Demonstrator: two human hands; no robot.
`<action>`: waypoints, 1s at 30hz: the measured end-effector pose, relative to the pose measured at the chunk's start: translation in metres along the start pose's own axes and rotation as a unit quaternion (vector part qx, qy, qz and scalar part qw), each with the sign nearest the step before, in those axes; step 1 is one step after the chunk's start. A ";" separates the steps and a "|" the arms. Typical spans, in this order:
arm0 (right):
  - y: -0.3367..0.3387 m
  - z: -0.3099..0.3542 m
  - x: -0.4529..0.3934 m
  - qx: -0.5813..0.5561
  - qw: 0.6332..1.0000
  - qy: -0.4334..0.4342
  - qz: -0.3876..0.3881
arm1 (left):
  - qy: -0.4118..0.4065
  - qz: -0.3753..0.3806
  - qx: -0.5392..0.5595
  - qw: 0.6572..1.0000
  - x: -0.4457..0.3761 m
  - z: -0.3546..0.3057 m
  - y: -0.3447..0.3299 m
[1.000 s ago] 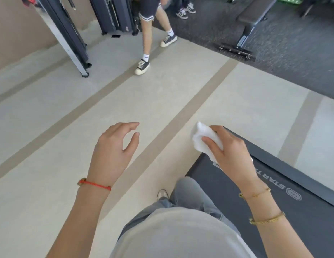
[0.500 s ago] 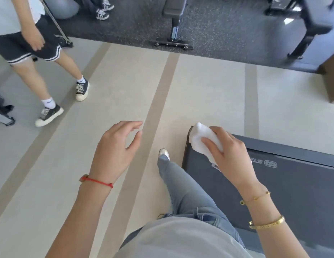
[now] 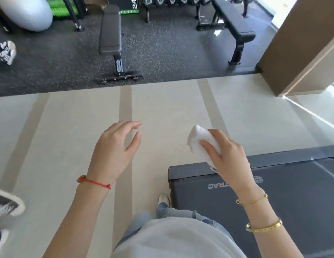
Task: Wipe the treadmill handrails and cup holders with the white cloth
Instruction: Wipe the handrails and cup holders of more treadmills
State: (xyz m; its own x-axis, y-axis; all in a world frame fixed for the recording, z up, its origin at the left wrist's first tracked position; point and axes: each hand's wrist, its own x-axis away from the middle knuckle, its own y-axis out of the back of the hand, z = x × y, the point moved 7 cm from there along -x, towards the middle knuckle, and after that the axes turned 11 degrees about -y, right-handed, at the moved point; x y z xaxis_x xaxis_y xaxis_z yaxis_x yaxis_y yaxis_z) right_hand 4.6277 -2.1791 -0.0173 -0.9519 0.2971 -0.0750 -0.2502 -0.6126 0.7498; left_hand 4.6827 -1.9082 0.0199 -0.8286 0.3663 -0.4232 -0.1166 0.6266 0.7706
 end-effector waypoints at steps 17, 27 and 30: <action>0.006 -0.054 -0.227 0.010 0.969 -0.204 -0.140 | -0.197 0.148 0.103 0.964 -0.330 0.061 -0.164; 0.039 -0.073 -0.366 0.017 0.911 -0.309 -0.272 | -0.343 0.227 0.150 0.899 -0.534 0.043 -0.256; 0.052 -0.080 -0.381 0.020 0.891 -0.339 -0.302 | -0.371 0.254 0.166 0.878 -0.567 0.027 -0.284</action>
State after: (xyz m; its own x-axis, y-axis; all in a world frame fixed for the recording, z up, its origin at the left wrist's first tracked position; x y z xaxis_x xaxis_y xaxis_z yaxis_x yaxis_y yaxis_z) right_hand 4.9629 -2.3823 -0.0027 -0.3164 0.9461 -0.0689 -0.6613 -0.1679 0.7311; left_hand 5.2004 -2.2747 0.0281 -0.1284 0.9264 -0.3540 0.4319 0.3736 0.8209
